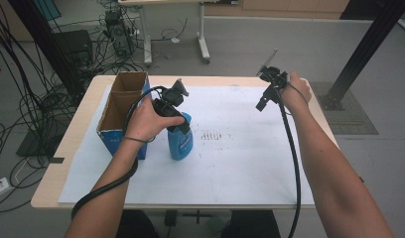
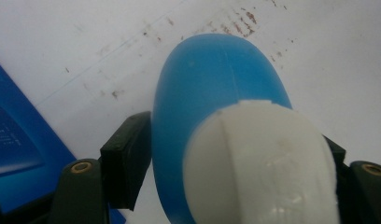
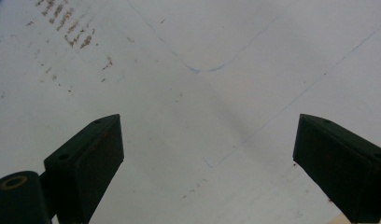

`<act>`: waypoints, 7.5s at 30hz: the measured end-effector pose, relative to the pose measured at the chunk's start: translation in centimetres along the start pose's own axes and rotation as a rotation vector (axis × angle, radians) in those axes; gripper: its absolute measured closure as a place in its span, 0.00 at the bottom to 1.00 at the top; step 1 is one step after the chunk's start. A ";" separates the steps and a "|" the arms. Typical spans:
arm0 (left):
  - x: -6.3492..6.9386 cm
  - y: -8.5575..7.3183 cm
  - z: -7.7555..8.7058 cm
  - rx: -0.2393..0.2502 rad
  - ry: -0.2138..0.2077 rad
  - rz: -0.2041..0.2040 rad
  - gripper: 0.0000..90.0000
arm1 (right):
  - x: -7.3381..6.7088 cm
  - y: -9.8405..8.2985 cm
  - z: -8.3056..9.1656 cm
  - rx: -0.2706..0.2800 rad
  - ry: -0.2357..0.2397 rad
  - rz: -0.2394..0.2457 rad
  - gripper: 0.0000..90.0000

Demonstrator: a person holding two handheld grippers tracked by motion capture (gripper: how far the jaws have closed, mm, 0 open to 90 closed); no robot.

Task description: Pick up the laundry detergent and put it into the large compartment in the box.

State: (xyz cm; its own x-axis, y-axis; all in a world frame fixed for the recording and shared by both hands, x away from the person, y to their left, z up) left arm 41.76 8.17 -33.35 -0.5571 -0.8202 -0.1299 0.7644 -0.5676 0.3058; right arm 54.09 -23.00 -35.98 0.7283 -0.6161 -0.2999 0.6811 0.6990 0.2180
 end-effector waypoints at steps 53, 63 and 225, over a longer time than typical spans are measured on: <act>0.5 0.1 0.3 -0.038 0.036 0.003 0.42 | -0.1 -0.1 0.1 -0.010 -0.002 0.007 0.09; 0.4 0.1 0.3 -0.037 0.035 0.004 0.42 | -0.2 0.0 0.1 -0.011 -0.001 0.001 0.09; -6.3 4.8 20.9 0.034 0.138 0.236 0.42 | -1.0 -0.4 1.1 0.038 0.017 0.032 0.07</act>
State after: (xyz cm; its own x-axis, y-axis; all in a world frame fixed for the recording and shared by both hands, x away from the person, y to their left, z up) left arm 42.20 12.11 -11.38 -0.3136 -0.9328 -0.1776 0.8553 -0.3587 0.3740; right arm 53.13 -23.03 -34.77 0.7489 -0.5867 -0.3082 0.6597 0.7039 0.2633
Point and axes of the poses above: each handheld gripper's, and its own axes: z roughly backward along the jaws, y roughly out of its top, x roughly to its right, the point moved 5 cm from there along -z, roughly forward along the jaws, and after that the axes turned 12 degrees about y, right-handed, at the moved point
